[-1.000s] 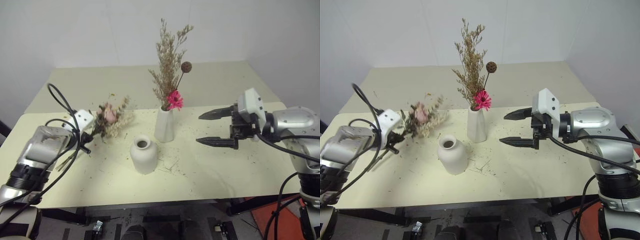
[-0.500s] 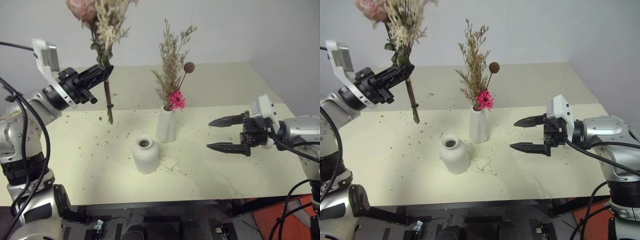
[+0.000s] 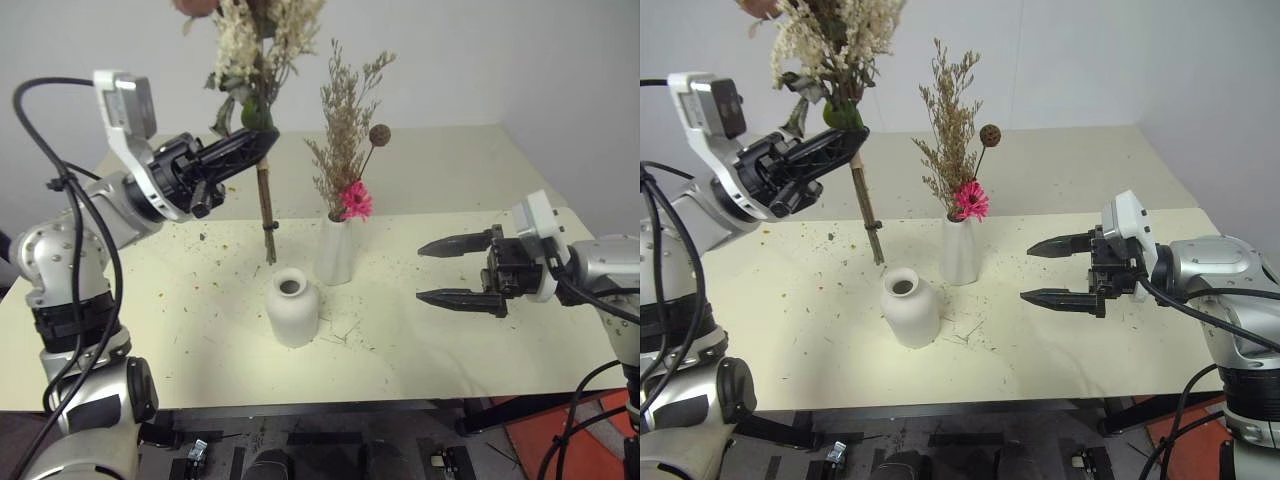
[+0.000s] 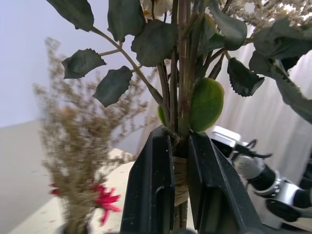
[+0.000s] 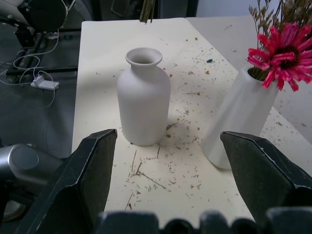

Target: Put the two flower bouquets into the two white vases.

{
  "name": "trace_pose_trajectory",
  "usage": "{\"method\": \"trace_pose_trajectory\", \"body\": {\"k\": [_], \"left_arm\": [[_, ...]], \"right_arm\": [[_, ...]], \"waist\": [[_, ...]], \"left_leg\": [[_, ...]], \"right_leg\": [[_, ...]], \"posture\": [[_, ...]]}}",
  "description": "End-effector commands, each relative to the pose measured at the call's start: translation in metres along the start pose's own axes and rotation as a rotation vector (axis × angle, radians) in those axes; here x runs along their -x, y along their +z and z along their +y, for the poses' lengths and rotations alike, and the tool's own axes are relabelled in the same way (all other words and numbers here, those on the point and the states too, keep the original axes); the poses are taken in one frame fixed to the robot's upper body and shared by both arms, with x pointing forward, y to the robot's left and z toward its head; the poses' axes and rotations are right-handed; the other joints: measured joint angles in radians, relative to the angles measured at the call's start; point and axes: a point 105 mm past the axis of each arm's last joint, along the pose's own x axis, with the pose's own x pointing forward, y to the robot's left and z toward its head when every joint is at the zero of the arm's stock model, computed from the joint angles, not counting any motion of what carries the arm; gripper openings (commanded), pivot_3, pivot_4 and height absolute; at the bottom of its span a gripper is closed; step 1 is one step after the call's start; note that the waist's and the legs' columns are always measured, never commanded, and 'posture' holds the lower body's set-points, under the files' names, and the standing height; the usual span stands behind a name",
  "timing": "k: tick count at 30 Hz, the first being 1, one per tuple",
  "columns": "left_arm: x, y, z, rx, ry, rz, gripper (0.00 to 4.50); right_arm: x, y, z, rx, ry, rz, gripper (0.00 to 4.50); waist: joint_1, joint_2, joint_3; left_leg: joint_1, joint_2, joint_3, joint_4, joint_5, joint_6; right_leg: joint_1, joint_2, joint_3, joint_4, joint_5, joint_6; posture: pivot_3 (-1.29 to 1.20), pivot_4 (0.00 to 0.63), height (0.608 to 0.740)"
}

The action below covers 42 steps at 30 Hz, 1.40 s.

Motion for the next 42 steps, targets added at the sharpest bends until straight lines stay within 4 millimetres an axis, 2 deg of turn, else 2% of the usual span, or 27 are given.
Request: {"method": "trace_pose_trajectory", "body": {"k": [1, 5, 12, 23, 35, 37, 39, 42], "left_arm": [[-0.003, -0.003, -0.004, -0.006, -0.022, -0.006, 0.12], [-0.004, -0.02, -0.002, 0.013, -0.022, 0.027, 0.12], [0.0, -0.038, 0.001, -0.004, -0.014, 0.06, 0.12], [0.004, -0.043, -0.002, -0.023, -0.03, 0.042, 0.12], [0.016, -0.062, -0.004, -0.017, -0.041, 0.04, 0.12], [0.017, -0.063, -0.005, -0.015, -0.041, 0.051, 0.84], [0.02, -0.063, -0.006, -0.014, -0.041, 0.059, 1.3], [0.026, -0.062, -0.006, -0.015, -0.027, 0.071, 2.27]], "right_arm": [[0.004, 0.012, 0.001, 0.048, -0.011, -0.021, 4.1], [0.004, 0.012, 0.001, 0.048, -0.018, -0.024, 4.1], [0.004, 0.012, 0.001, 0.046, -0.026, -0.028, 4.1], [0.004, 0.012, 0.001, 0.049, -0.031, -0.034, 4.1], [0.004, 0.011, -0.001, 0.05, -0.039, -0.034, 4.1], [0.003, 0.012, -0.001, 0.052, -0.039, -0.034, 4.1], [0.003, 0.012, -0.001, 0.054, -0.038, -0.035, 4.1], [0.003, 0.012, -0.003, 0.061, -0.041, -0.034, 4.1]], "waist": [[-0.001, 0.0, 0.0], [0.0, 0.0, 0.0], [0.002, 0.0, 0.0], [0.002, 0.0, 0.0], [0.005, 0.0, 0.0], [0.004, 0.0, 0.0], [0.003, 0.0, 0.0], [0.002, 0.0, 0.0]], "left_leg": [[0.0, 0.0, 0.0, 0.0, 0.0, 0.0], [0.0, 0.0, 0.0, 0.001, 0.0, 0.0], [0.0, 0.0, 0.0, 0.001, 0.0, 0.0], [0.0, 0.0, 0.0, 0.002, 0.0, 0.0], [0.0, 0.0, 0.0, 0.004, 0.0, 0.001], [0.001, 0.0, 0.0, 0.004, -0.001, 0.001], [0.001, 0.0, 0.0, 0.004, -0.001, 0.002], [0.001, 0.0, 0.0, 0.004, -0.001, 0.002]], "right_leg": [[0.0, 0.0, 0.0, 0.0, 0.0, 0.0], [0.0, 0.0, 0.0, 0.0, 0.0, 0.0], [0.0, 0.0, 0.0, -0.001, 0.0, 0.0], [0.001, 0.0, 0.0, -0.002, 0.0, 0.0], [0.002, 0.0, 0.0, -0.002, 0.0, 0.0], [0.003, 0.0, 0.0, -0.002, 0.0, 0.0], [0.004, 0.0, 0.0, -0.003, 0.0, 0.0], [0.004, 0.0, 0.0, -0.003, 0.0, 0.0]], "posture": [[0.0, 0.15, 0.74], [0.0, 0.15, 0.74], [0.0, 0.15, 0.74], [0.0, 0.15, 0.74], [0.0, 0.15, 0.74], [0.0, 0.15, 0.74], [0.0, 0.15, 0.74], [0.0, 0.15, 0.74]]}}
